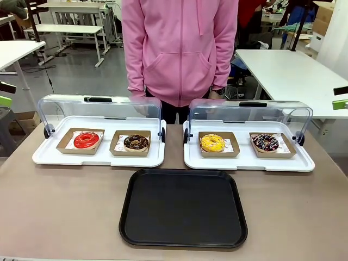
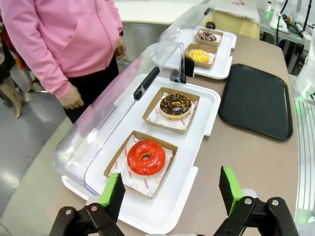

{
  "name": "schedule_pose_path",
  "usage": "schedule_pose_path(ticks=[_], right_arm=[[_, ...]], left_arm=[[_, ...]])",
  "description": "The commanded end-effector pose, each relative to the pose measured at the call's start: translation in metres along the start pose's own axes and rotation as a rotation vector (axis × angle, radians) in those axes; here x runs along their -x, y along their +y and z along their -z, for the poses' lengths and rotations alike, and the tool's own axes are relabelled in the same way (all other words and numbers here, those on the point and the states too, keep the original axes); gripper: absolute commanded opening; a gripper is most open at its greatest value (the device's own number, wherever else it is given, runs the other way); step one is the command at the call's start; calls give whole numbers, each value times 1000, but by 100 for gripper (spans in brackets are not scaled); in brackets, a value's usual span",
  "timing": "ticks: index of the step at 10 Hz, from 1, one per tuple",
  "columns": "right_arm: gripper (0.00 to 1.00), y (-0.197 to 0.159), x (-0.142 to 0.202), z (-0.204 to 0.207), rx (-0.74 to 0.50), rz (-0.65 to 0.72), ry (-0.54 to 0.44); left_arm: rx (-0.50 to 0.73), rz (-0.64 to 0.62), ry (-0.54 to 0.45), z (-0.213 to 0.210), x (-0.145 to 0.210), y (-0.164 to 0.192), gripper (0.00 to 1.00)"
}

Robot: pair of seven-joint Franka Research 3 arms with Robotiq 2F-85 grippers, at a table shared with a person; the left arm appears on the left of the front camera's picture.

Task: Move the first donut from the left to the tray.
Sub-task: Pick up the Paper togo box containing the Donut indicated by the person and place it on the Handle tray.

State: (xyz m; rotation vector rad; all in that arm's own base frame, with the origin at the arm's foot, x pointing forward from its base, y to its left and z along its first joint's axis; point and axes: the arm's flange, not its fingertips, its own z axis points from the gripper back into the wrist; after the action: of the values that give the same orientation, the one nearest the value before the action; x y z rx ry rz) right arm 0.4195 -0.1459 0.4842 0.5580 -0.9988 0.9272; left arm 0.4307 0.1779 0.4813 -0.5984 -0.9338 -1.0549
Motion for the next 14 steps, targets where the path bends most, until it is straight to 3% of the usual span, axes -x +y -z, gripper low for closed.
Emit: schedule_pose_path(ticks=[1,14], right_arm=[[100,0,0,2,0,-6,-26],[100,0,0,2,0,-6,-26]], left_arm=[[6,4,-20,1,1,-1,100],[6,4,-20,1,1,-1,100]])
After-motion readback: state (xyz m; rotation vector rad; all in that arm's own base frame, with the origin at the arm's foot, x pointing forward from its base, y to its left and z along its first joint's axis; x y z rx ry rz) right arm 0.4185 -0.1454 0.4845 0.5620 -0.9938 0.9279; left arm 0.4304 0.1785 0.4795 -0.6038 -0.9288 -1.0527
